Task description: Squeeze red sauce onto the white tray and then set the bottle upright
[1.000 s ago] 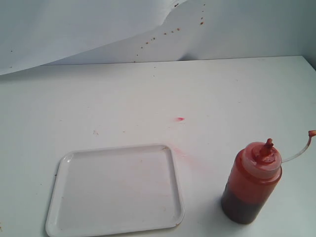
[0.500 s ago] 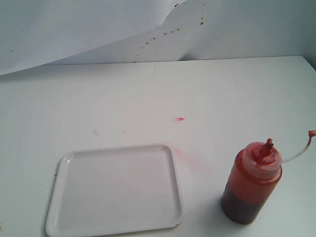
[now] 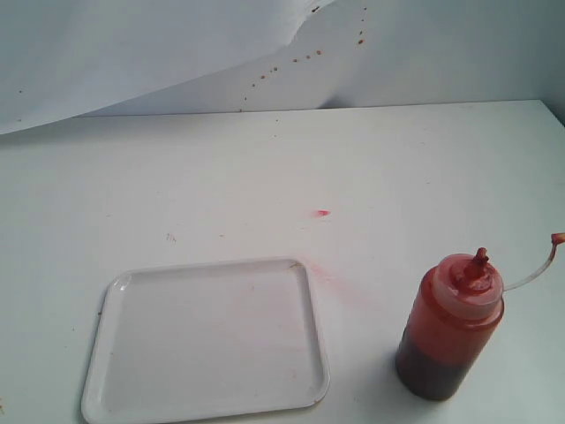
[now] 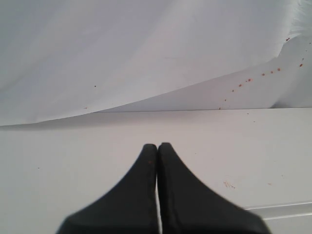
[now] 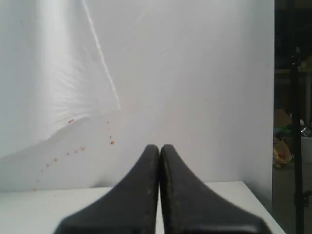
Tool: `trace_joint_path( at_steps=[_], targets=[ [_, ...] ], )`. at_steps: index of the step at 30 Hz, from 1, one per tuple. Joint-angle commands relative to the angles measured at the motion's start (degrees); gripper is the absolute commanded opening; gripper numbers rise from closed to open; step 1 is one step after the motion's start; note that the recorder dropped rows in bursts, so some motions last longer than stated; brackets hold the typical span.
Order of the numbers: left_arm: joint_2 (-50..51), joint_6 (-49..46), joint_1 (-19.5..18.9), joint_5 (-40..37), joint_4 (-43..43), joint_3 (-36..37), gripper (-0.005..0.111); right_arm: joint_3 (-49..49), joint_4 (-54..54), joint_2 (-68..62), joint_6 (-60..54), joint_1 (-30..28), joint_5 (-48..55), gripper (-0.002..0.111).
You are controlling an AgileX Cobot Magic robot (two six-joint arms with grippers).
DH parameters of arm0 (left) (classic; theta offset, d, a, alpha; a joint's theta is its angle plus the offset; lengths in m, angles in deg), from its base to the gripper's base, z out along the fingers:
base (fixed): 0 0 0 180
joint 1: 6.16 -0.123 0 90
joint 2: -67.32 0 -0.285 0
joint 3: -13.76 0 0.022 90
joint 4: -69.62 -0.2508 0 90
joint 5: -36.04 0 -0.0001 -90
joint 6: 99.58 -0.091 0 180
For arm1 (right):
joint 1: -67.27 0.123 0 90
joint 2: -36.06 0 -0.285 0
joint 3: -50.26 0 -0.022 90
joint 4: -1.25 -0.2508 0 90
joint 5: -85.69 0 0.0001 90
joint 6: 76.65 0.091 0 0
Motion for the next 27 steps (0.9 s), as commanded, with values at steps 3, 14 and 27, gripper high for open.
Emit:
trace_joint_path(
  at_steps=[3, 14, 27],
  targets=[
    [-0.13, 0.10, 0.02, 0.14, 0.34, 0.28, 0.000, -0.24, 14.03, -0.41, 2.06, 0.23, 6.97, 0.000],
    [-0.13, 0.10, 0.02, 0.14, 0.34, 0.28, 0.000, -0.24, 8.22, -8.37, -1.49, 0.11, 1.83, 0.000],
    [-0.13, 0.10, 0.02, 0.14, 0.34, 0.28, 0.000, -0.24, 4.88, -45.79, -2.78, 0.11, -25.76, 0.000]
  ],
)
